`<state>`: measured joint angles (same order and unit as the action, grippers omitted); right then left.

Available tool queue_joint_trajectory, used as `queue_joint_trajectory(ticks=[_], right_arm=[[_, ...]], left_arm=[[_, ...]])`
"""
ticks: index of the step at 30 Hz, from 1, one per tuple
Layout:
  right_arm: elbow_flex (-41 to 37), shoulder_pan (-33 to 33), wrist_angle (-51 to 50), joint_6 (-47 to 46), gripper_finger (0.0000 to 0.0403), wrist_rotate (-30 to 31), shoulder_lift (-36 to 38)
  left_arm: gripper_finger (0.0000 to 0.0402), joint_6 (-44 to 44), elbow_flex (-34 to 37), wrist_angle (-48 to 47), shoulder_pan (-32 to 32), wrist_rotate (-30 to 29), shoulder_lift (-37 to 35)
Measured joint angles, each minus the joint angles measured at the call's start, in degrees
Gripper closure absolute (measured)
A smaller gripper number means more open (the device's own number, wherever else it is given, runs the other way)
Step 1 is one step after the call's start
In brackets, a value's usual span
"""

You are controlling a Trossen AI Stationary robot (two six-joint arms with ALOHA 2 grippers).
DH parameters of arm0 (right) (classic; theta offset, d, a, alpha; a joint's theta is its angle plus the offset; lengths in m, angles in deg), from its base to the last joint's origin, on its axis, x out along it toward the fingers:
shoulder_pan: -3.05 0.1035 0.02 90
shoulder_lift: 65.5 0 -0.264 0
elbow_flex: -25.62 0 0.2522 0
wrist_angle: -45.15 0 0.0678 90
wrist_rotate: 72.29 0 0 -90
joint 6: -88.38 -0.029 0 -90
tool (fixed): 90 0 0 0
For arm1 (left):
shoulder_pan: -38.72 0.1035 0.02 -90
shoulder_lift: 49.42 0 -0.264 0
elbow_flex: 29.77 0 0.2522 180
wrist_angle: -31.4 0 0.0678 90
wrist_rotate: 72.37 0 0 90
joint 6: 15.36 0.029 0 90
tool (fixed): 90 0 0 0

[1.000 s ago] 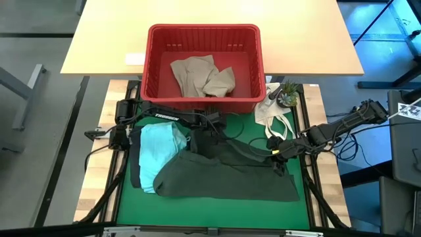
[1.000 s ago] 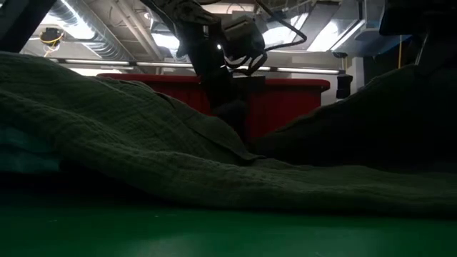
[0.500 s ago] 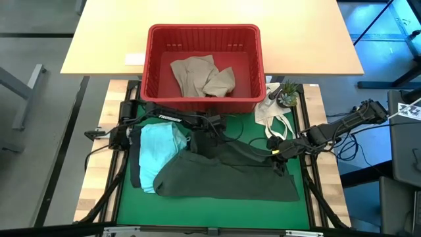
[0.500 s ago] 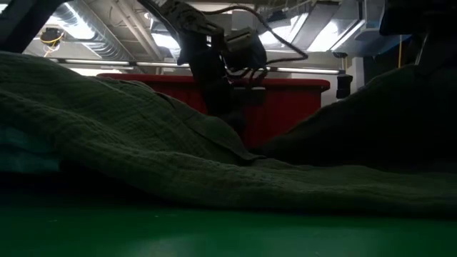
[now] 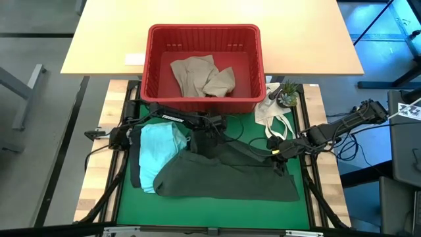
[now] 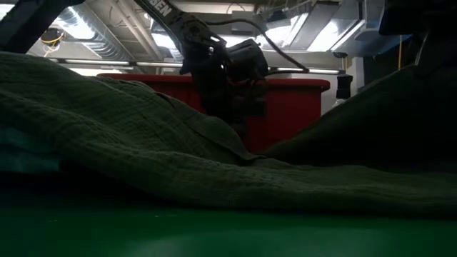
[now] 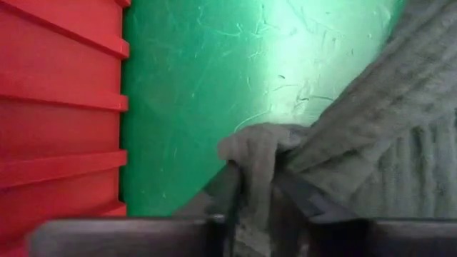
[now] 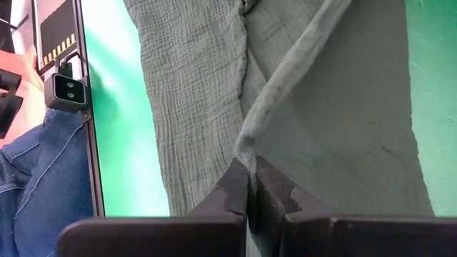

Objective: Fold Laundry from Bin
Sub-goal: Fold the green polo shirt from the red laundry bin

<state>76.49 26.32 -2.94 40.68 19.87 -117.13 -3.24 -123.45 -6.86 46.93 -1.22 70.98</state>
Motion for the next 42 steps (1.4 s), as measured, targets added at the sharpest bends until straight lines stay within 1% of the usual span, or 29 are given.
queue_joint_trajectory(ticks=[2, 4, 8, 14, 17, 21, 25, 30, 34, 39, 42], right_arm=[[0.00, 0.00, -0.02, 0.00, 0.0395, 0.19, 0.00], [0.00, 0.00, -0.02, 0.00, 0.0395, 0.21, 0.00], [0.00, 0.00, 0.09, 0.00, 0.0395, 0.19, 0.00], [2.48, 0.02, -0.19, 0.39, 0.0395, -0.15, 0.04], [4.13, 0.02, -0.50, 1.68, 0.0395, -0.21, 0.02], [5.74, 0.02, -2.14, 1.93, 0.0395, -0.23, 0.02], [6.51, 0.46, -4.08, 1.95, 0.0395, -0.24, 0.04], [6.51, 3.52, -4.74, 1.64, 0.0395, -0.69, 0.13], [6.52, 7.26, -4.76, 1.17, 0.0395, 0.07, 0.12], [6.53, 12.08, -5.76, -2.58, 0.0395, 3.41, -0.03], [6.51, 15.15, -6.57, -5.89, 0.0395, 5.12, -0.35]], left_arm=[[0.0381, 0.04, 0.00, -0.10, 0.00, -0.07, 0.00], [0.0394, 0.02, 0.00, -0.10, 0.00, -0.11, 0.00], [0.0397, 0.03, -0.03, -0.83, -0.61, -1.00, -0.43], [0.0400, 0.39, -2.99, -7.97, -3.23, -4.79, -4.54], [0.0400, -0.79, -4.67, -12.23, -5.45, -6.35, -7.25], [0.0401, -1.33, -7.08, -18.11, -9.16, -10.86, -10.41], [0.0401, -3.87, -9.90, -24.23, -12.86, -13.78, -12.46], [0.0401, -7.28, -14.23, -32.36, -17.17, -16.17, -12.91], [0.0401, -10.30, -16.75, -36.35, -20.23, -16.20, -12.98], [0.0401, -13.55, -18.50, -38.68, -24.31, -15.94, -12.98], [0.0401, -15.14, -18.66, -39.12, -26.84, -14.40, -12.98]])
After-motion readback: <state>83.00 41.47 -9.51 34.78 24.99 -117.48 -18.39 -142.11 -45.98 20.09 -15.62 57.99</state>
